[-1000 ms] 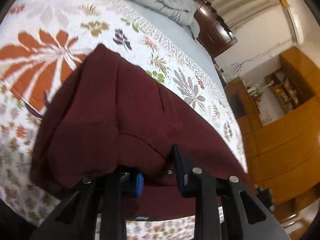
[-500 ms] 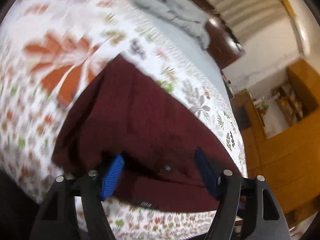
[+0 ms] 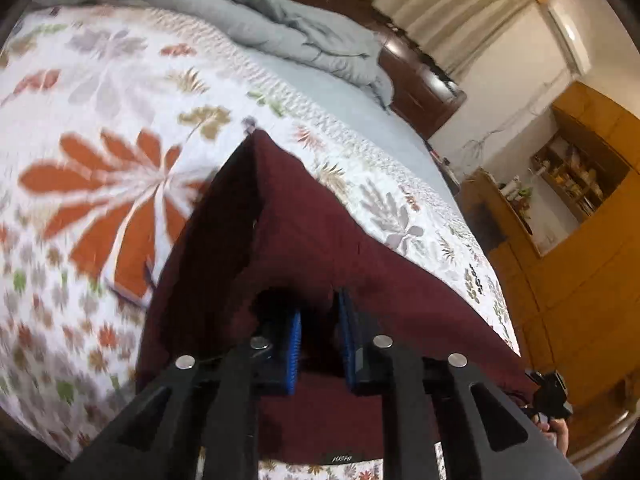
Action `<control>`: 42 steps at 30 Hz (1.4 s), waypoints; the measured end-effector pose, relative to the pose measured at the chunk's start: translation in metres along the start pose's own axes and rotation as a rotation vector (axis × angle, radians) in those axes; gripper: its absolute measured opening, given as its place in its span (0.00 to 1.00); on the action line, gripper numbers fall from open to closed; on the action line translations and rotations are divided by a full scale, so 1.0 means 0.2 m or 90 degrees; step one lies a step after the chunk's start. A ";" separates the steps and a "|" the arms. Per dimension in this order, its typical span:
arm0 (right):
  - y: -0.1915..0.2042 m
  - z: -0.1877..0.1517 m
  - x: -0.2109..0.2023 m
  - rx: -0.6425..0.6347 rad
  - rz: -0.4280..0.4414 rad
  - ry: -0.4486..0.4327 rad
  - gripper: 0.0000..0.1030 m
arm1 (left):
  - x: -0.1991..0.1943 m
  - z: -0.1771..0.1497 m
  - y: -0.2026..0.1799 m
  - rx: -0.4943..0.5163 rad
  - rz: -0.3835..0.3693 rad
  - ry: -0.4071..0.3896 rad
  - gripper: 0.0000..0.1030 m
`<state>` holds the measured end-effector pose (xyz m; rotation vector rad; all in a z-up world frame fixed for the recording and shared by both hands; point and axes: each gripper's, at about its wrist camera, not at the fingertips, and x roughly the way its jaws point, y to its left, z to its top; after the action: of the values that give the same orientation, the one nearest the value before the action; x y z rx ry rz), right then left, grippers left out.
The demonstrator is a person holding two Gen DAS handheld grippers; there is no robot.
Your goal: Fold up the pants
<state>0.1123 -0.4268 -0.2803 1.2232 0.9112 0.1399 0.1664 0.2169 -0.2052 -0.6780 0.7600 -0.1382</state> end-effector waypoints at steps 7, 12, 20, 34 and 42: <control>-0.04 -0.01 -0.03 0.021 0.012 -0.017 0.77 | 0.05 0.01 0.10 -0.121 -0.076 0.019 0.59; -0.01 0.00 -0.02 0.007 0.003 -0.022 0.54 | 0.10 0.08 0.10 -0.109 -0.080 0.016 0.21; -0.06 -0.07 -0.11 -0.023 0.042 -0.012 0.09 | -0.14 -0.05 0.10 -0.168 -0.197 -0.032 0.13; -0.14 -0.08 -0.13 0.029 0.020 -0.013 0.39 | -0.07 -0.26 0.32 -0.328 -0.163 0.036 0.50; -0.02 -0.09 -0.19 -0.010 0.061 -0.032 0.07 | -0.12 -0.25 0.29 -0.335 -0.133 0.032 0.12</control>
<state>0.0734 -0.4356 -0.2636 1.2512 0.8077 0.1909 0.1074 0.2448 -0.2528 -1.2589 0.7778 -0.1465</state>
